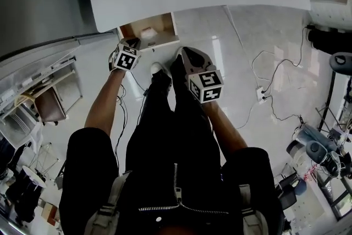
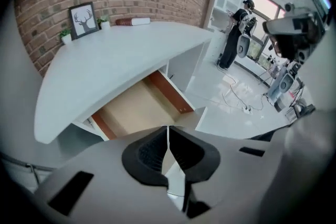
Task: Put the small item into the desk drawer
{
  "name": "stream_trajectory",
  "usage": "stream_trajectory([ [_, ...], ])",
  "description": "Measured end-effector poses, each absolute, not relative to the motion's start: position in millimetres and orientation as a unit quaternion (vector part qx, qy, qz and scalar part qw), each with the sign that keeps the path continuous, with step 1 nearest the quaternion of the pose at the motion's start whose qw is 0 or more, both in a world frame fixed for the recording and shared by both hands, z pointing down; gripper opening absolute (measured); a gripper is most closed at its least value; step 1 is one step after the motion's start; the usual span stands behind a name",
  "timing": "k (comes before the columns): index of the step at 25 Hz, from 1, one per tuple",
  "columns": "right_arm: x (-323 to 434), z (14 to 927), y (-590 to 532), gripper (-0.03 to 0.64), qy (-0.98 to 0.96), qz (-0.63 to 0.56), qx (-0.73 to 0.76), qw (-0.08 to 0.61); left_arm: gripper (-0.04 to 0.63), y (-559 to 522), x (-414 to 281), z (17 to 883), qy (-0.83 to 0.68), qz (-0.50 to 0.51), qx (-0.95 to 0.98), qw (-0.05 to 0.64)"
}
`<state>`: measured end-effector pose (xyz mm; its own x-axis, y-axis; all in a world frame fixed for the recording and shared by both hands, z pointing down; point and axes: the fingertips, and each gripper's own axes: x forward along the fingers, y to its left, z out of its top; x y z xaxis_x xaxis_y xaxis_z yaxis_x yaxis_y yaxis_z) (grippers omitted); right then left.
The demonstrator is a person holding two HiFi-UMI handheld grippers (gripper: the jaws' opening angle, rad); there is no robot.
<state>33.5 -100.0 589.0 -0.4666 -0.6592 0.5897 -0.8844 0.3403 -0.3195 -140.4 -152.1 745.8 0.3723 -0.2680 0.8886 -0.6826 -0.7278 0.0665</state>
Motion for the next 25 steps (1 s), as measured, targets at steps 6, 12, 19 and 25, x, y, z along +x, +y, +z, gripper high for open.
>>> stream_trajectory([
  [6, 25.1, 549.6, -118.2, 0.005, -0.818, 0.283, 0.471, 0.172, 0.026, -153.6, -140.4, 669.2, -0.351, 0.402, 0.819, 0.208],
  [12, 15.5, 508.0, -138.3, 0.005, -0.834, 0.243, 0.474, 0.143, 0.025, -166.0, -151.1, 598.7, -0.402, 0.334, 0.834, 0.176],
  [19, 18.6, 446.6, -161.5, 0.003, -0.847, 0.188, 0.489, 0.092, 0.023, -183.3, -170.8, 508.3, -0.457, 0.255, 0.843, 0.128],
  [25, 22.8, 394.5, -164.9, 0.003, -0.855, 0.136, 0.496, 0.064, 0.023, -183.4, -178.6, 434.0, -0.473, 0.204, 0.854, 0.076],
])
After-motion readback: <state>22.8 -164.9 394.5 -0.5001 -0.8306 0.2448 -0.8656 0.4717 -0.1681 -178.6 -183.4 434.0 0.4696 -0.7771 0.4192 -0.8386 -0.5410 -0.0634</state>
